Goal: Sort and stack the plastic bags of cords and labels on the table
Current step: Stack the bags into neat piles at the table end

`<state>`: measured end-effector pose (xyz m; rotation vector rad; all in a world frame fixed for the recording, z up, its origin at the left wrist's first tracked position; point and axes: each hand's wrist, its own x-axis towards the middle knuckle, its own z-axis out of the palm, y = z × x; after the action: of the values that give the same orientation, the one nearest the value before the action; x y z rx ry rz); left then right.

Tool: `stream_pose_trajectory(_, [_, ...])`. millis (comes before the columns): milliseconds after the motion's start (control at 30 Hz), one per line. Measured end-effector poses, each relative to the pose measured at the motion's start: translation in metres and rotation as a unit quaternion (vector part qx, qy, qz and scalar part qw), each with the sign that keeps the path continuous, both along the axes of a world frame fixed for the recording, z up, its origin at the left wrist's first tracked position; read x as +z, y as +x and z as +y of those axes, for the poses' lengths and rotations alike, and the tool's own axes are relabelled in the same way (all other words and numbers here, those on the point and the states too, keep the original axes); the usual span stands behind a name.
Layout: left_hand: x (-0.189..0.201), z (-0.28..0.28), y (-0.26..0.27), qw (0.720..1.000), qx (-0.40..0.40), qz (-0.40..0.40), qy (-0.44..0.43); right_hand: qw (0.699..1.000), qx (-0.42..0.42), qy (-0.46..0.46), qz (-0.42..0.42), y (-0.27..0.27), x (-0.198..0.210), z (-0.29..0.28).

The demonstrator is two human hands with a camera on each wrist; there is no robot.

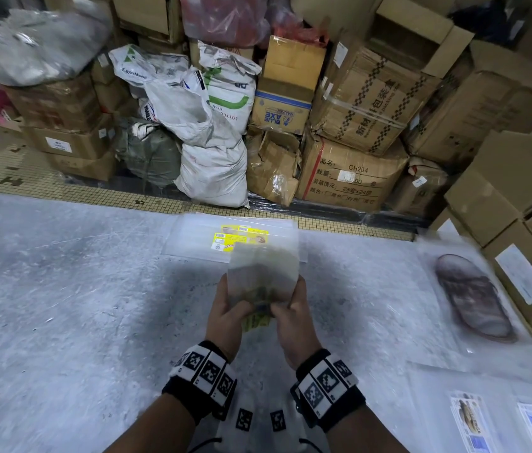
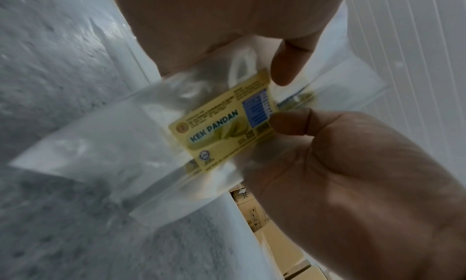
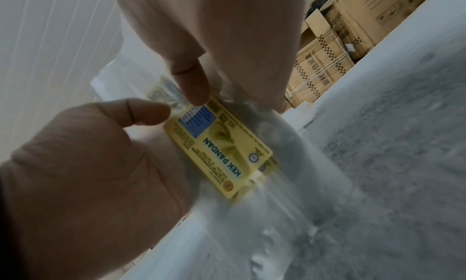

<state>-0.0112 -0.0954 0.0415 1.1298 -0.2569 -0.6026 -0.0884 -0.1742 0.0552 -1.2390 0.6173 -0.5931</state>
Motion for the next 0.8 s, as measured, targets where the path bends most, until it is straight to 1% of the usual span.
stream_pose_trajectory(133, [-0.002,-0.002,-0.002,1.0,-0.001,-0.014,-0.008,1.0,-0.003,0.01,-0.005,0.0,0.001,-0.002])
stream_pose_trajectory(233, [-0.002,-0.001,0.0,0.999,0.012,-0.046,-0.006,1.0,-0.006,0.018,0.0,-0.001,0.002,-0.003])
stream_pose_trajectory(300, [-0.004,-0.001,0.001,0.998,0.006,-0.062,-0.005,1.0,-0.01,0.02,0.006,-0.001,0.001,-0.003])
stream_pose_trajectory(467, [0.0,-0.002,0.001,0.997,-0.017,-0.067,-0.027,0.999,-0.019,0.026,0.006,0.001,0.001,-0.001])
stream_pose_trajectory(633, [0.009,-0.002,-0.001,0.995,-0.023,-0.082,-0.05,0.999,-0.02,0.021,-0.023,0.001,0.004,-0.002])
stream_pose_trajectory(733, [0.006,0.001,0.001,0.995,-0.023,-0.093,-0.041,0.999,-0.016,0.013,-0.03,-0.002,0.006,-0.003])
stream_pose_trajectory(800, [-0.002,0.003,0.004,0.995,-0.028,-0.091,-0.014,1.0,-0.004,0.015,-0.017,-0.003,0.006,-0.002])
